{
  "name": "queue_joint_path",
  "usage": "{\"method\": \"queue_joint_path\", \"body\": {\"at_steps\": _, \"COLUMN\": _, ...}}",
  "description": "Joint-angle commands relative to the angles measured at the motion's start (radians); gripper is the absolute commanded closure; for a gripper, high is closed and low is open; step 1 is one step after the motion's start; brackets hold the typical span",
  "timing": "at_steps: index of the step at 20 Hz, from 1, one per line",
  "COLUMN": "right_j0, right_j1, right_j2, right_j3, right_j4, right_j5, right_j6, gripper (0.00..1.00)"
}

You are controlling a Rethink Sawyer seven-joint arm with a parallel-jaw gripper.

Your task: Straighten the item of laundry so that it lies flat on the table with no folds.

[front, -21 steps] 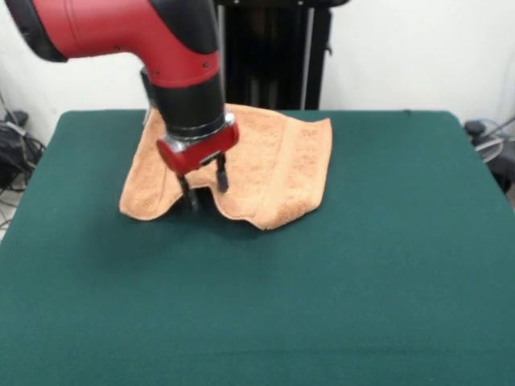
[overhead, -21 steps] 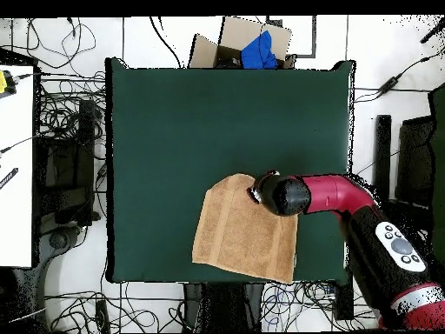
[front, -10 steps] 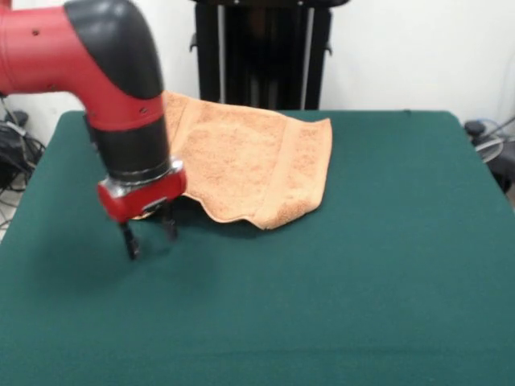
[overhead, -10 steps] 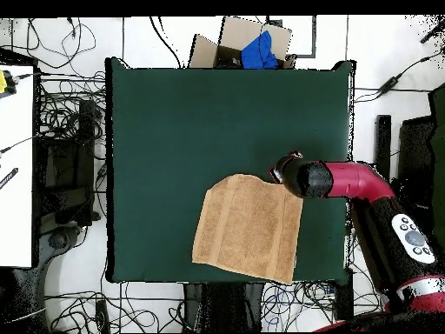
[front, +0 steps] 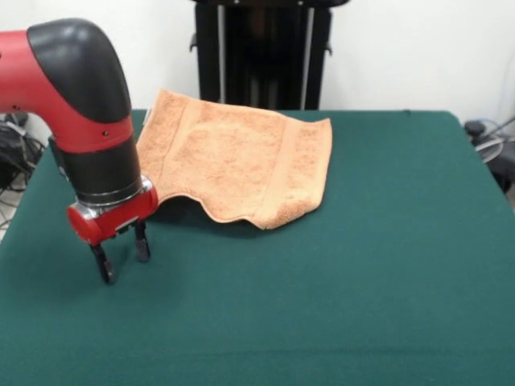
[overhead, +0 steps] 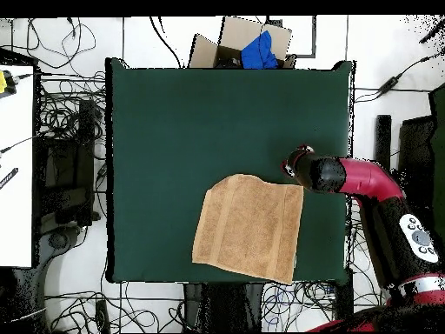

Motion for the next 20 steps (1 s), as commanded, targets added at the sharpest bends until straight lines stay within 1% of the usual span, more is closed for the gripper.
{"method": "queue_joint_path", "body": {"at_steps": 1, "right_j0": 0.014, "right_j1": 0.067, "right_j2": 0.022, "right_j3": -0.065, "right_j4": -0.042, "right_j5": 0.051, "right_j6": -0.166, "gripper": 0.00}}
{"method": "queue_joint_path", "body": {"at_steps": 3, "right_j0": 0.013, "right_j1": 0.037, "right_j2": 0.014, "right_j3": -0.035, "right_j4": -0.009, "right_j5": 0.057, "right_j6": -0.119, "gripper": 0.00}}
{"method": "queue_joint_path", "body": {"at_steps": 5, "right_j0": 0.006, "right_j1": -0.002, "right_j2": 0.005, "right_j3": 0.000, "right_j4": 0.031, "right_j5": 0.056, "right_j6": -0.046, "gripper": 0.00}}
{"method": "queue_joint_path", "body": {"at_steps": 7, "right_j0": 0.008, "right_j1": -0.063, "right_j2": -0.018, "right_j3": 0.046, "right_j4": 0.067, "right_j5": 0.070, "right_j6": 0.035, "gripper": 0.00}}
{"method": "queue_joint_path", "body": {"at_steps": 9, "right_j0": 0.020, "right_j1": -0.151, "right_j2": -0.043, "right_j3": 0.113, "right_j4": 0.094, "right_j5": 0.087, "right_j6": 0.101, "gripper": 0.00}}
{"method": "queue_joint_path", "body": {"at_steps": 10, "right_j0": 0.035, "right_j1": -0.198, "right_j2": -0.061, "right_j3": 0.139, "right_j4": 0.113, "right_j5": 0.116, "right_j6": 0.128, "gripper": 0.00}}
{"method": "queue_joint_path", "body": {"at_steps": 13, "right_j0": 0.063, "right_j1": -0.289, "right_j2": -0.094, "right_j3": 0.176, "right_j4": 0.159, "right_j5": 0.176, "right_j6": 0.166, "gripper": 0.00}}
{"method": "queue_joint_path", "body": {"at_steps": 15, "right_j0": 0.060, "right_j1": -0.352, "right_j2": -0.096, "right_j3": 0.200, "right_j4": 0.200, "right_j5": 0.209, "right_j6": 0.160, "gripper": 0.00}}
{"method": "queue_joint_path", "body": {"at_steps": 16, "right_j0": 0.069, "right_j1": -0.388, "right_j2": -0.112, "right_j3": 0.205, "right_j4": 0.219, "right_j5": 0.244, "right_j6": 0.165, "gripper": 0.00}}
{"method": "queue_joint_path", "body": {"at_steps": 20, "right_j0": 0.086, "right_j1": -0.475, "right_j2": -0.152, "right_j3": 0.227, "right_j4": 0.260, "right_j5": 0.318, "right_j6": 0.173, "gripper": 0.00}}
